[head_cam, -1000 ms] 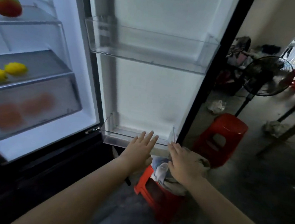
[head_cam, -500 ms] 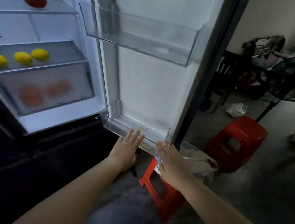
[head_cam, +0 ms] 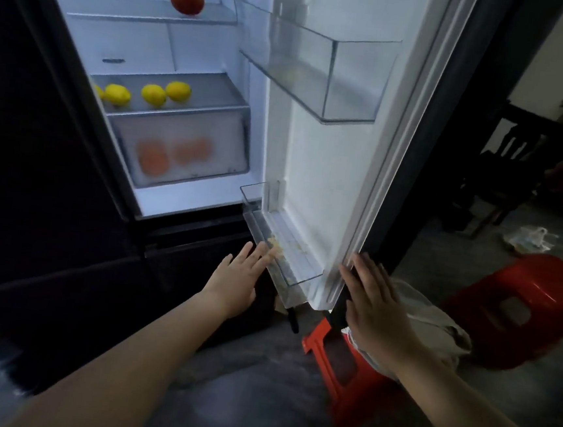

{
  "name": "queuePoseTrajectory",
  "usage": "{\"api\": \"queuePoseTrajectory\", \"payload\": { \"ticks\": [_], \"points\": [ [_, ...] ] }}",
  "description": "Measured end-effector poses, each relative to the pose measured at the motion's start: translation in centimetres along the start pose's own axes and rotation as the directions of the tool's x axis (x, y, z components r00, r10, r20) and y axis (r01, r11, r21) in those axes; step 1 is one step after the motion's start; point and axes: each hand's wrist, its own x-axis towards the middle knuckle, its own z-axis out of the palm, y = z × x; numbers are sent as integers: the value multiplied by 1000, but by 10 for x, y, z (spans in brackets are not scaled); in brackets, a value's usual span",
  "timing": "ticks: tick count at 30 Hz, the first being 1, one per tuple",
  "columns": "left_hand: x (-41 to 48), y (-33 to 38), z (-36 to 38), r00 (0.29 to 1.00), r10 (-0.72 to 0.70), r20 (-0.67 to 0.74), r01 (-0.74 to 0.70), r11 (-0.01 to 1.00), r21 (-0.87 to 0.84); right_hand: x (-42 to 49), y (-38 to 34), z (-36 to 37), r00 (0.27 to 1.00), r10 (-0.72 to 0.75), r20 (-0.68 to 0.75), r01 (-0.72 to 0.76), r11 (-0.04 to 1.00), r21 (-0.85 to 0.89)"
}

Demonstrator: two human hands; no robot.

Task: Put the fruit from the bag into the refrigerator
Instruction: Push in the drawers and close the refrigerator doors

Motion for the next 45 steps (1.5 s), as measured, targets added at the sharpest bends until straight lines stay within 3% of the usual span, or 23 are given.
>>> {"api": "queuePoseTrajectory", "payload": {
  "ticks": [3,5,9,14,21,26,28,31,33,36,39,42,45],
  "points": [
    [-7,-16,3,999,-41,13,41,999,-12,7,-11,-8,970,154,-190,-130,983,131],
    [-10,-27,3,998,-59,17,59,998,-23,13,-15,-9,959,175,-222,-142,978,155],
    [-16,-46,2,997,-78,17,79,996,-43,21,-29,-1,970,59,-235,-40,996,83],
    [-39,-66,-1,997,-67,25,69,994,-89,36,-69,3,961,79,-266,-73,997,32],
    [-91,-100,-10,997,35,-76,-46,989,-140,68,-138,7,958,129,-255,-129,992,19],
    [-116,-131,-23,992,83,-98,-93,990,-106,98,-186,-1,971,90,-220,-71,993,92],
    [-124,-145,-33,984,92,-155,-109,989,-102,109,-199,-9,958,142,-251,-88,973,212],
    [-134,-163,-55,906,131,-402,-171,983,-65,129,-213,-18,919,263,-293,-167,934,315],
    [-137,-171,-72,813,183,-553,-217,976,5,148,-219,-16,928,283,-242,-188,918,350],
    [-130,-179,-100,739,290,-608,-258,956,142,178,-230,-5,966,233,-110,-181,916,358],
    [-119,-187,-115,771,290,-567,-216,957,195,202,-241,7,986,162,-22,-146,930,336],
    [-108,-204,-109,843,173,-509,-89,979,184,227,-251,16,995,92,30,-97,937,335],
    [-96,-226,-106,833,75,-548,18,987,162,253,-251,25,999,1,43,-15,947,320]
  ]
}}
